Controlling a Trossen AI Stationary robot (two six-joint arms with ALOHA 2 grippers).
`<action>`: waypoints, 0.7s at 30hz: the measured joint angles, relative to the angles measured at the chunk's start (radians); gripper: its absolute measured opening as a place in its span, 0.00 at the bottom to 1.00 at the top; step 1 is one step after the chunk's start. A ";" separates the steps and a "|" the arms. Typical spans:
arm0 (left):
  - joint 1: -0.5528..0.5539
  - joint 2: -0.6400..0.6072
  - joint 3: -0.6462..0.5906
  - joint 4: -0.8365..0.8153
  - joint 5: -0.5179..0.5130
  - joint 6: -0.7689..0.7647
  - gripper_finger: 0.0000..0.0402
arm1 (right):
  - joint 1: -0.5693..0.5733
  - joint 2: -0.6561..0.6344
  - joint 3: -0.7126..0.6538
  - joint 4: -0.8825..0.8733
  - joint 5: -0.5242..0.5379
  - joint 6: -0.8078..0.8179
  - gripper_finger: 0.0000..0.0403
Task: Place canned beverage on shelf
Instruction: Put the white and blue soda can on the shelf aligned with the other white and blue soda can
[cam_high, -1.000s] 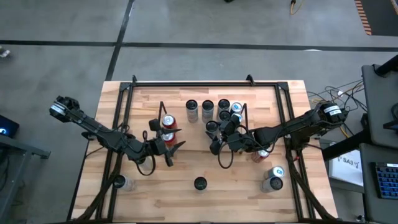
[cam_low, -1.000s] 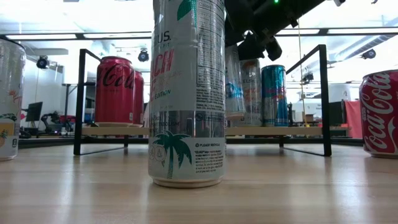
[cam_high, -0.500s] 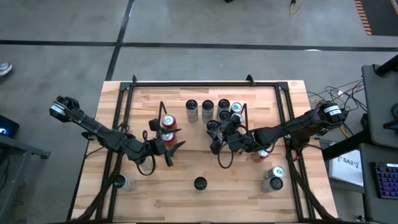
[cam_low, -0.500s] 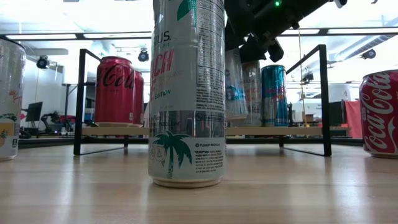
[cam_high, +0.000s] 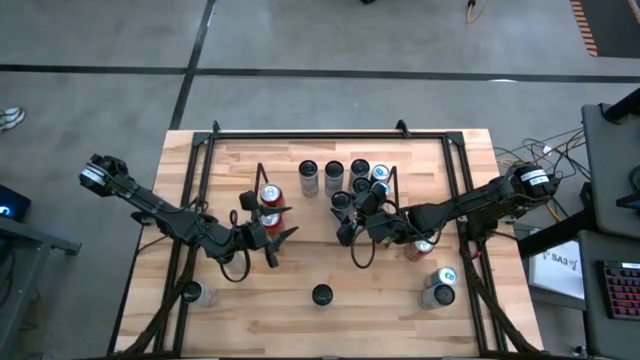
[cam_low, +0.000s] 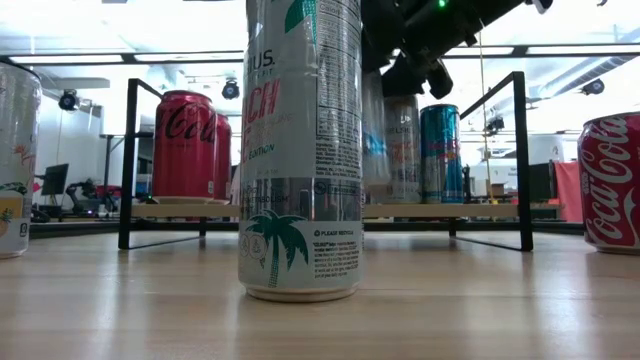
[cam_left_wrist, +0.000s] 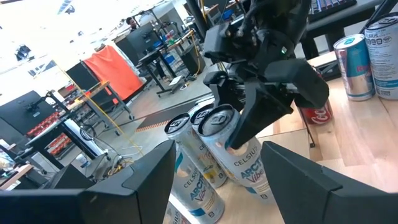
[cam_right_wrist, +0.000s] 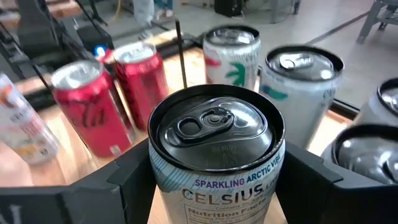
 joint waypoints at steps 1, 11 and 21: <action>0.000 0.000 0.000 0.000 0.000 0.000 0.56 | 0.000 0.000 0.000 0.014 0.000 -0.003 0.62; 0.000 0.000 -0.001 0.000 0.000 0.004 0.56 | 0.000 0.091 0.000 0.149 -0.005 -0.026 0.62; 0.000 0.000 -0.001 -0.006 0.000 0.005 0.56 | -0.002 0.181 0.044 0.191 0.036 -0.058 0.62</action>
